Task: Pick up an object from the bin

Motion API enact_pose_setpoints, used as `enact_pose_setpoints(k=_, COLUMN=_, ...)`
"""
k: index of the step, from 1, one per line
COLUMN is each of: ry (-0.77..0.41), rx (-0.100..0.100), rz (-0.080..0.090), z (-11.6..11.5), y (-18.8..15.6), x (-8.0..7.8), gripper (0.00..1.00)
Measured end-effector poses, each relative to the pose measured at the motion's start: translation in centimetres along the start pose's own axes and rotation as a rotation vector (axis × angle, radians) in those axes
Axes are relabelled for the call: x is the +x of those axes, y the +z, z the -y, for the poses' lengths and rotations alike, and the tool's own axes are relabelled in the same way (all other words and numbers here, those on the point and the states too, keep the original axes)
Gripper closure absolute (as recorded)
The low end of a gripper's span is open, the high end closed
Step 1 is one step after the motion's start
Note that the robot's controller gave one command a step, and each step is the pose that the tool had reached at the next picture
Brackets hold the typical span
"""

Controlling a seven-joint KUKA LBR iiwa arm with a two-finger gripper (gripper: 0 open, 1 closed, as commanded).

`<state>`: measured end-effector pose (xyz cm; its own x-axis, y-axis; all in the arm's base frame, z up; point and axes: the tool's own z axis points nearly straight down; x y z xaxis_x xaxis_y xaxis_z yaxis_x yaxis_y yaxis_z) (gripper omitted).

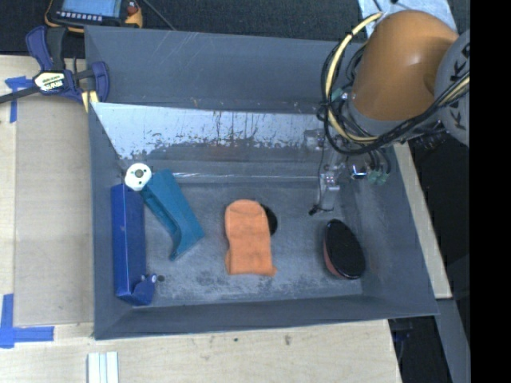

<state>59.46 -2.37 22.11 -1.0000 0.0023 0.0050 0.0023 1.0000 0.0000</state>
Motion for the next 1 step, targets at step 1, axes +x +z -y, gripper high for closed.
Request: enact_pose_setpoints(k=1, ry=0.000, rx=0.000, rz=0.009, z=0.00, y=-0.51, x=-0.14, gripper=0.00)
